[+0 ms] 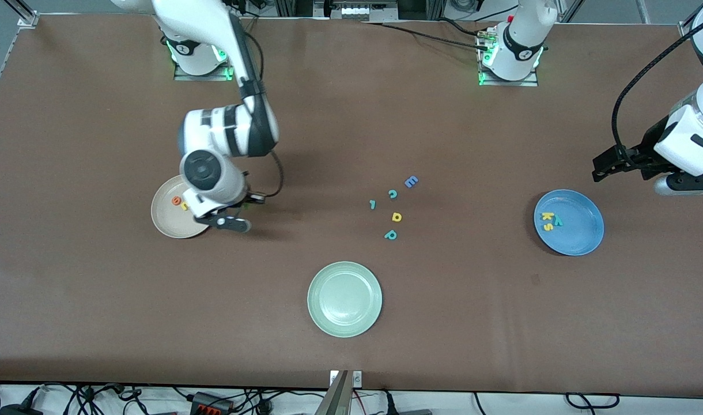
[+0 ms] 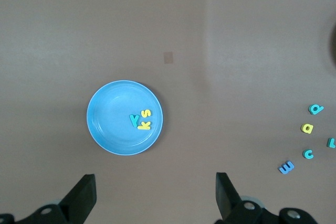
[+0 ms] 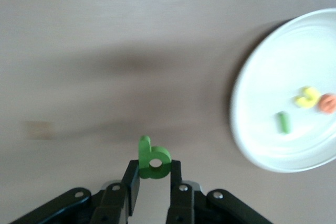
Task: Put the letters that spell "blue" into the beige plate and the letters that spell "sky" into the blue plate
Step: 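Carry the green b to the white plate and open the right gripper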
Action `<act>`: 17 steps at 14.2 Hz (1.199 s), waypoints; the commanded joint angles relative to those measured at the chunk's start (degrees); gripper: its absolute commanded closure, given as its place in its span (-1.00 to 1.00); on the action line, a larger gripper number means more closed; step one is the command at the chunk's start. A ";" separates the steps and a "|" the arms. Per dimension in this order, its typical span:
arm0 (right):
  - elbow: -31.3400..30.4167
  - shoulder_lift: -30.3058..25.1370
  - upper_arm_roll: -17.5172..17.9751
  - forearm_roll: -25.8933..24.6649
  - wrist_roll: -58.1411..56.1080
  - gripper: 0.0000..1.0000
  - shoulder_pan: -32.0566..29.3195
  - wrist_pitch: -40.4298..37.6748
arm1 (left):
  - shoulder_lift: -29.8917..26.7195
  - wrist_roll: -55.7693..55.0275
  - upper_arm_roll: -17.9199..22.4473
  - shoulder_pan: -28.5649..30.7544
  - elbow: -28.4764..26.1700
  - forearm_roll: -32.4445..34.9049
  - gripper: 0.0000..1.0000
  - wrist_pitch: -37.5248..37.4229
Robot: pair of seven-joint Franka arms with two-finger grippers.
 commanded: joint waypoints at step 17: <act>0.53 0.09 -1.15 0.81 -15.33 -1.00 -10.61 -5.73 | -0.05 -0.73 -0.95 -1.24 1.89 -0.83 -1.00 -1.05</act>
